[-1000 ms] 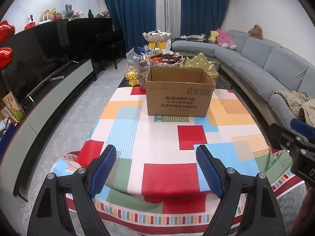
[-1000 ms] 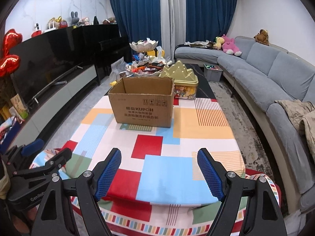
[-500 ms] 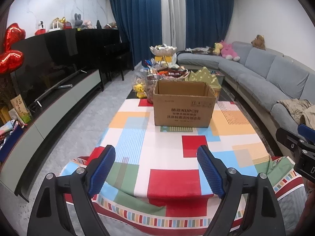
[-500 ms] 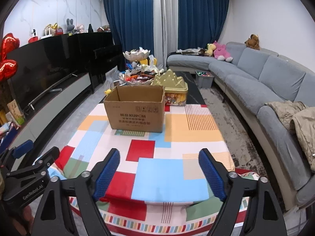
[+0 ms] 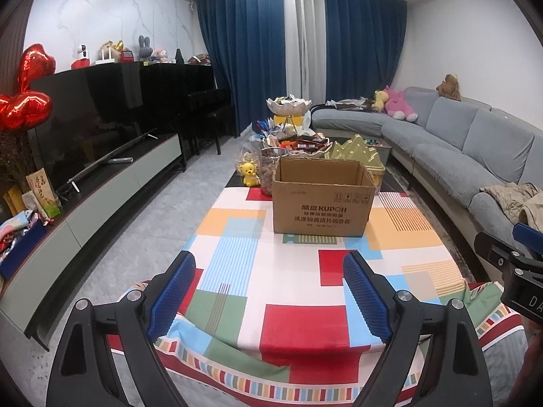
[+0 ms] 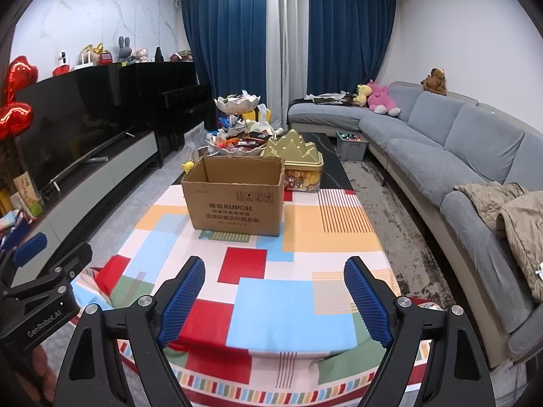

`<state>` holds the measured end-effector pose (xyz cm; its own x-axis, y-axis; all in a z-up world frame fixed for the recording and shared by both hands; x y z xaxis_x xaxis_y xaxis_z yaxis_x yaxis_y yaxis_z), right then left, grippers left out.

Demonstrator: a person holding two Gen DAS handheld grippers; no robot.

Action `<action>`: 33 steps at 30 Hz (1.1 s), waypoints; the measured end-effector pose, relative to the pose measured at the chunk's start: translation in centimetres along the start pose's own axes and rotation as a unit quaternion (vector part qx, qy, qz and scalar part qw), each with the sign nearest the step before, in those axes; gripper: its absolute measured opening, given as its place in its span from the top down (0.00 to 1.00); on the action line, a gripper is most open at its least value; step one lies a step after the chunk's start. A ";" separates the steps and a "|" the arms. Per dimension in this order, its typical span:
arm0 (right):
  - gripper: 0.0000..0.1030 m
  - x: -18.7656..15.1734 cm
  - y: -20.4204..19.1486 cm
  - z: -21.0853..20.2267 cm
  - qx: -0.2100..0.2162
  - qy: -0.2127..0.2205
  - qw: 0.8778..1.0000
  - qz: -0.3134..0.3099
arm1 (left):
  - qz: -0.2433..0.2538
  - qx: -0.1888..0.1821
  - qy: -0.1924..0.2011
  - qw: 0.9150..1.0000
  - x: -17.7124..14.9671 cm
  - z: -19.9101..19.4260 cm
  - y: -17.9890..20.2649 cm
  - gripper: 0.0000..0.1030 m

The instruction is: Organize snacks

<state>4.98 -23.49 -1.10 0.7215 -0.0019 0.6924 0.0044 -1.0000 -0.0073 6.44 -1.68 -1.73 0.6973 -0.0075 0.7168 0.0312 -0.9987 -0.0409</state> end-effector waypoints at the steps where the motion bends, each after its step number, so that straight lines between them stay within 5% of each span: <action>1: 0.18 0.0 0.0 0.0 0.000 0.000 1.000 0.000 | 0.000 0.000 0.000 1.000 0.0 0.0 0.0 0.13; 33: 0.18 0.0 0.1 0.0 0.001 -0.001 1.000 0.002 | 0.003 -0.004 -0.004 1.000 -0.1 -0.1 0.3 0.13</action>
<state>5.02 -23.58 -1.08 0.7226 -0.0050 0.6912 0.0032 -0.9999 -0.0107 6.33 -2.03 -1.78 0.7028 -0.0129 0.7113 0.0218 -0.9990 -0.0397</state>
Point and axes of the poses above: each gripper's, at about its wrist camera, not at the fingertips, and z roughly the way its jaws point, y to its right, x to its top, the point moved 7 cm from there along z, roughly the way its jaws point, and after that the axes turned 12 degrees about -y, right-handed, at the moved point
